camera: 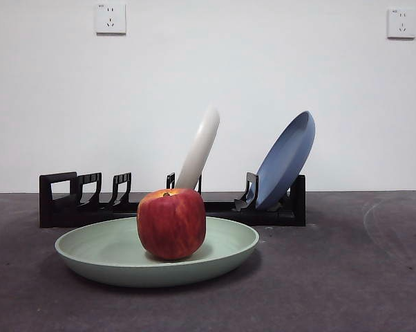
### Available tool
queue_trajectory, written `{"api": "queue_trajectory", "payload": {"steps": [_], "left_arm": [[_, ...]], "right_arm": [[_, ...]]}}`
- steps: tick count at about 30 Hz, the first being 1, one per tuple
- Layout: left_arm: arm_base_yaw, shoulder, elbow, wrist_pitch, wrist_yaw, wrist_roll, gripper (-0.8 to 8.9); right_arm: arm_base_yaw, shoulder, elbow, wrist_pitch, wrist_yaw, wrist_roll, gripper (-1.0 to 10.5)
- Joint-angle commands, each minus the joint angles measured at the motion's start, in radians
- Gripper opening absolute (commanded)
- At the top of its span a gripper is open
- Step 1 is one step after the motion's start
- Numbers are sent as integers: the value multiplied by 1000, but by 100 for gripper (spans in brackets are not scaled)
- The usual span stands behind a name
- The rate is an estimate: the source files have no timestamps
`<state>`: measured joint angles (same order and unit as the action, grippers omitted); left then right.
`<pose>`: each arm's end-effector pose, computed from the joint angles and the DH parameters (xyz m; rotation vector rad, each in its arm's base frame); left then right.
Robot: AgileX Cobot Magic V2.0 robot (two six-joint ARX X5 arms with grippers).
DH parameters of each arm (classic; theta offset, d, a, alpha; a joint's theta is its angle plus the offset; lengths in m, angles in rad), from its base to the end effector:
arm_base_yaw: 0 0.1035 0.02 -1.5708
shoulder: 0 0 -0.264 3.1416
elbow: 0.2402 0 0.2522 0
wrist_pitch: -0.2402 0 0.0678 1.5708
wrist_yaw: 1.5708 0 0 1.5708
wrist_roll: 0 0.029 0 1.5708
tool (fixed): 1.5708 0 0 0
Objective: Take the green plate from the plate rack,put the plate on the table,take the apple from the table,put the apple in the plate
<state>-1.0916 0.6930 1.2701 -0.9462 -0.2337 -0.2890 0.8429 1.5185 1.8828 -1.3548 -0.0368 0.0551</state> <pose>0.0424 -0.0670 0.4214 -0.0352 0.4180 -0.7939 0.1767 0.1999 0.4295 -0.3525 0.9592 0.7772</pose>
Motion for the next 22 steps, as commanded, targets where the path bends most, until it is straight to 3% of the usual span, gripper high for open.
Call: {"api": "queue_trajectory", "payload": {"steps": [1,9,13,14,15,22], "left_arm": [[0,31,-4,5,-8,5,165],[0,105,-4,7,-29,1,157],[0,115,-4,21,-29,2,140],[0,115,-4,29,-28,2,71],[0,115,-4,38,-29,5,-21],[0,115,-4,53,-28,5,-8]], "right_arm": [[2,-80,-3,-25,1,-2,504],[2,-322,-35,-26,3,58,480],[2,-449,-131,-26,3,76,125],[2,-486,-166,-26,4,76,1],[2,-521,-205,-26,3,79,-9],[2,-608,-311,-26,3,117,-10]]}}
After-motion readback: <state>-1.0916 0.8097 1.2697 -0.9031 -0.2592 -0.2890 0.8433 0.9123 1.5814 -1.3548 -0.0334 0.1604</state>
